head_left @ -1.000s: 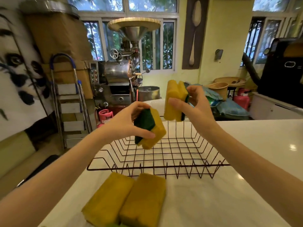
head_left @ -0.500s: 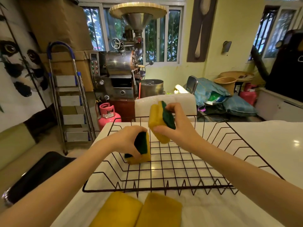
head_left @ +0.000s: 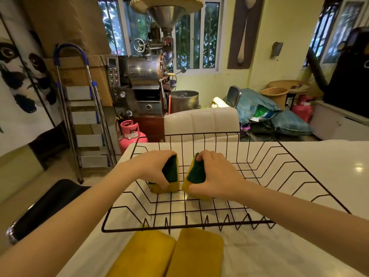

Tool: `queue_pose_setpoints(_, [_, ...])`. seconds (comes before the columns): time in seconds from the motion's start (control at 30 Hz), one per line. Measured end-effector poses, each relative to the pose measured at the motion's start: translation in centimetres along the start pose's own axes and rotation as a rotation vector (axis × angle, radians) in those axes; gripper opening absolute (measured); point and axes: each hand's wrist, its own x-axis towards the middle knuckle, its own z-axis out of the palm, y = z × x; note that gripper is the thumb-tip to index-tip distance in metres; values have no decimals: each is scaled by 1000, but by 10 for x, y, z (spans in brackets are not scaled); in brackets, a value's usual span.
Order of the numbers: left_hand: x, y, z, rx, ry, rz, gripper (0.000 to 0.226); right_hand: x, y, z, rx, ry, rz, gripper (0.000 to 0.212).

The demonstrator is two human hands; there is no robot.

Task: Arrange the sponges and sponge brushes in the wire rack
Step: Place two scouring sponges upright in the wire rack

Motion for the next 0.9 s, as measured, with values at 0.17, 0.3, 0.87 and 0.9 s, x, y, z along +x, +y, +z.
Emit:
queue_pose_setpoints(0.17, [-4,-1,3,4,-60,17,83,-10,-16,4,-39,-55,-9,73])
queue_pose_setpoints(0.3, [-6,1,4,36,-31,41,79,-4,-18,0,-71,-57,-61,74])
queue_pose_setpoints(0.87, [-15,9,8,119,-44,53,70,45,-6,-2,-78,-322,-72,70])
queue_pose_setpoints(0.9, [-15,9,8,121,-39,55,69,45,-5,-1,-80,-316,-72,70])
